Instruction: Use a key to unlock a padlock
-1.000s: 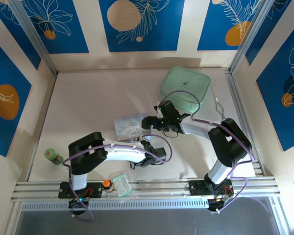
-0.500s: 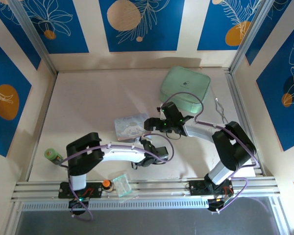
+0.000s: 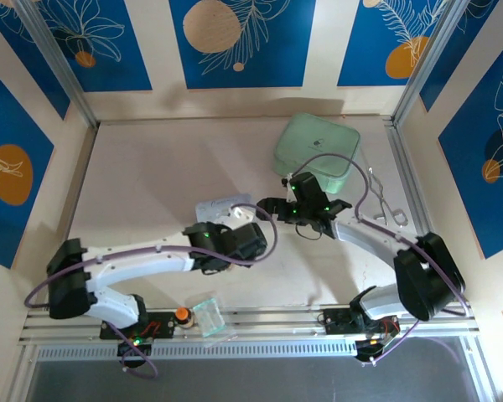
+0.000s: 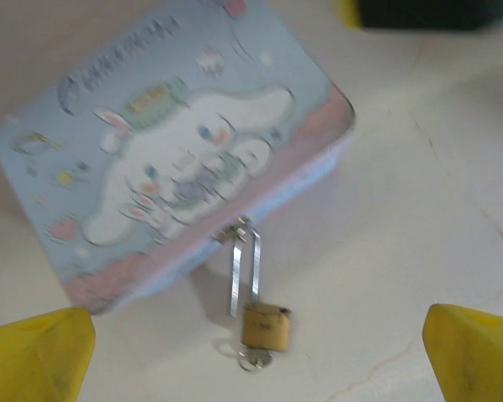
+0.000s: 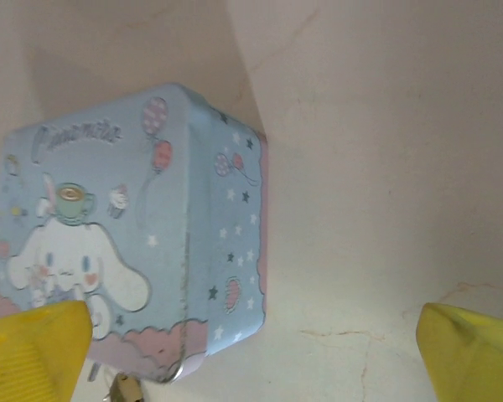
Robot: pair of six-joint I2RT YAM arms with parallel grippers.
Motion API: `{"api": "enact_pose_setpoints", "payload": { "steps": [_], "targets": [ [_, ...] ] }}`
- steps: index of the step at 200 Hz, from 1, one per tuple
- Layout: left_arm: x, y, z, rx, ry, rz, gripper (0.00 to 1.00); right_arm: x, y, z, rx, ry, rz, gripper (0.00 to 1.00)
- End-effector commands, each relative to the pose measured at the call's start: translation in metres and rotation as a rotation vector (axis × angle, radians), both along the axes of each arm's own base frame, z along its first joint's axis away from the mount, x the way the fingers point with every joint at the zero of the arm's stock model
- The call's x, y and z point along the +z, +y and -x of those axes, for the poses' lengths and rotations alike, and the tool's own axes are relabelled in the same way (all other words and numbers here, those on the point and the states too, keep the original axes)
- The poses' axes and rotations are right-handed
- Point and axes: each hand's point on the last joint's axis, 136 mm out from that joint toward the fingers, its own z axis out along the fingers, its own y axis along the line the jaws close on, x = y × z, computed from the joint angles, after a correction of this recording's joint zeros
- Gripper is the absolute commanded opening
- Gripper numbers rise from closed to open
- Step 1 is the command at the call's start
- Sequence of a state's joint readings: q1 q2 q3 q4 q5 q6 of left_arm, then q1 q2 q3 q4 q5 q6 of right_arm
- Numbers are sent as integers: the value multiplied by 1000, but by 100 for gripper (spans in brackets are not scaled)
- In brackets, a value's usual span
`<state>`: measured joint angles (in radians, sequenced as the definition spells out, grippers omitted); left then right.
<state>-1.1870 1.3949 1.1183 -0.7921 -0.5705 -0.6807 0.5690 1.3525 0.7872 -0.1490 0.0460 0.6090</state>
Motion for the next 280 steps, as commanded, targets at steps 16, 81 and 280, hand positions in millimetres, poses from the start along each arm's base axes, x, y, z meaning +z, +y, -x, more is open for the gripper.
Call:
{"api": "enact_pose_setpoints", "payload": {
  "steps": [16,81,280],
  "targets": [
    [6,44,-22,-8,6,35,99,2,-4,34,46,-5,19,99],
    [-31,101,-41,197,98,67,99,-26,51,99,166,-4,116,96],
    [-55,123,-42,315,92,245,99,-111,129,119,275,113,398,46]
  ]
}}
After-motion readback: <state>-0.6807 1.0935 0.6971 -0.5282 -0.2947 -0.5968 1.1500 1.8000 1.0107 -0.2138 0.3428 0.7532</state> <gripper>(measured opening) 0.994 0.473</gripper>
